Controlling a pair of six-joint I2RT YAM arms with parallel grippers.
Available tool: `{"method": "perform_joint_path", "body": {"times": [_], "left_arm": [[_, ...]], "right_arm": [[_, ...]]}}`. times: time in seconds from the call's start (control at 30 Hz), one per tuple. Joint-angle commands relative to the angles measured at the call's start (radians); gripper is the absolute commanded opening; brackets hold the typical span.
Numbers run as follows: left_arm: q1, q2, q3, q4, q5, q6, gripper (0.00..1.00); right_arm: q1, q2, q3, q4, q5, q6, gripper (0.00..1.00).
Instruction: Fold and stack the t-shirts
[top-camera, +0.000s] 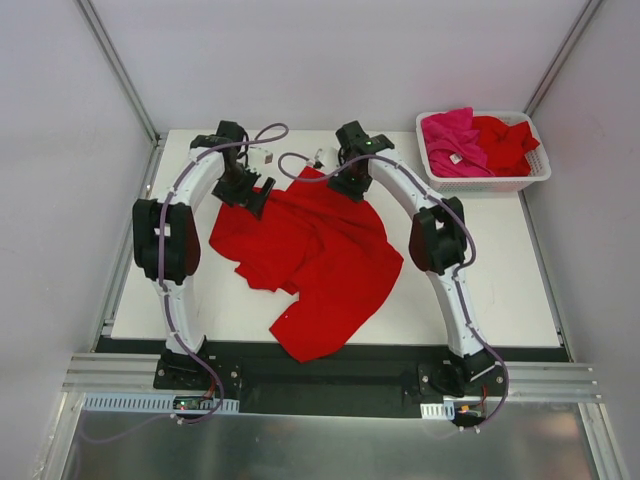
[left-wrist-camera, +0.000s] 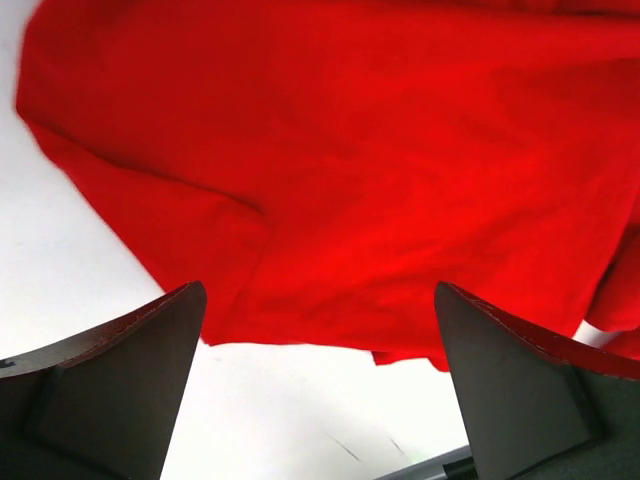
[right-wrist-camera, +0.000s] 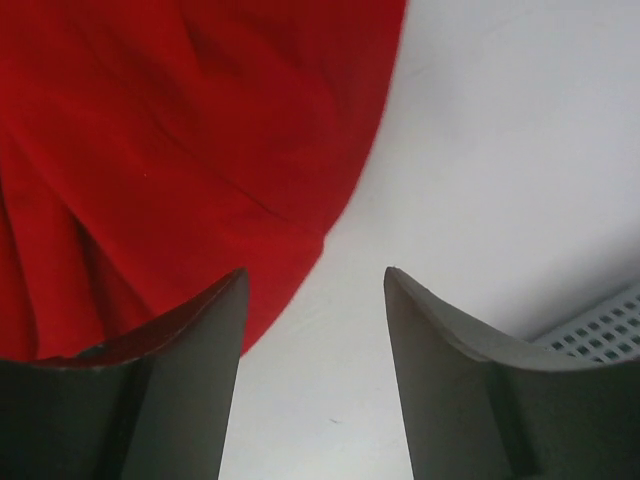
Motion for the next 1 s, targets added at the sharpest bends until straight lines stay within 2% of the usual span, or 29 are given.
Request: {"method": "perform_joint_path", "body": {"times": [0.0, 0.07, 0.27, 0.37, 0.47, 0.5, 0.53, 0.57, 0.6, 0.63, 0.67, 0.7, 0.73, 0.77, 0.8, 0.83, 0.93, 0.97], "left_arm": [[-0.019, 0.012, -0.016, -0.039, 0.027, -0.009, 0.99], [-0.021, 0.033, -0.021, -0.042, 0.004, -0.009, 0.99], [-0.024, 0.101, -0.018, -0.042, -0.158, -0.006, 0.99], [-0.024, 0.119, -0.021, -0.039, -0.189, 0.001, 0.99], [-0.024, 0.124, -0.033, -0.039, -0.198, 0.007, 0.99], [-0.024, 0.125, -0.038, -0.039, -0.197, 0.012, 0.99], [-0.024, 0.124, -0.047, -0.037, -0.189, 0.015, 0.99], [-0.024, 0.125, -0.05, -0.036, -0.179, 0.02, 0.99], [-0.024, 0.122, -0.051, -0.034, -0.172, 0.023, 0.99], [-0.024, 0.119, -0.058, -0.033, -0.169, 0.024, 0.98], [-0.024, 0.119, -0.061, -0.031, -0.168, 0.027, 0.98], [-0.024, 0.118, -0.067, -0.028, -0.171, 0.027, 0.94], [-0.024, 0.116, -0.079, -0.019, -0.177, 0.03, 0.81], [-0.024, 0.115, -0.087, -0.013, -0.195, 0.032, 0.72], [-0.022, 0.118, -0.093, -0.01, -0.201, 0.033, 0.58], [-0.021, 0.118, -0.11, -0.002, -0.209, 0.035, 0.34], [-0.021, 0.125, -0.137, 0.009, -0.244, 0.035, 0.02], [-0.021, 0.124, -0.147, 0.012, -0.254, 0.035, 0.0]], "right_arm": [[0.02, 0.069, 0.048, -0.037, 0.003, -0.046, 0.61], [0.02, 0.076, 0.028, -0.058, 0.006, -0.066, 0.62], [0.017, 0.088, -0.008, -0.106, 0.015, -0.109, 0.92], [0.016, 0.094, -0.011, -0.12, 0.01, -0.115, 0.93], [0.017, 0.099, -0.014, -0.123, 0.004, -0.11, 0.74], [0.016, 0.099, -0.017, -0.124, 0.003, -0.109, 0.57], [0.016, 0.102, -0.017, -0.121, 0.004, -0.109, 0.49], [0.017, 0.103, -0.017, -0.121, 0.007, -0.107, 0.24], [0.016, 0.103, -0.018, -0.121, 0.013, -0.1, 0.1], [0.016, 0.105, -0.017, -0.117, 0.021, -0.095, 0.01], [0.014, 0.103, -0.017, -0.117, 0.023, -0.091, 0.01], [0.014, 0.1, -0.018, -0.115, 0.024, -0.087, 0.01], [0.016, 0.094, -0.028, -0.101, 0.03, -0.083, 0.01], [0.016, 0.082, -0.031, -0.092, 0.035, -0.078, 0.01], [0.013, 0.074, -0.034, -0.086, 0.044, -0.074, 0.01], [0.012, 0.07, -0.034, -0.078, 0.044, -0.069, 0.01], [0.009, 0.04, -0.035, -0.061, 0.055, -0.054, 0.01], [0.009, 0.027, -0.038, -0.052, 0.065, -0.052, 0.01]]}}
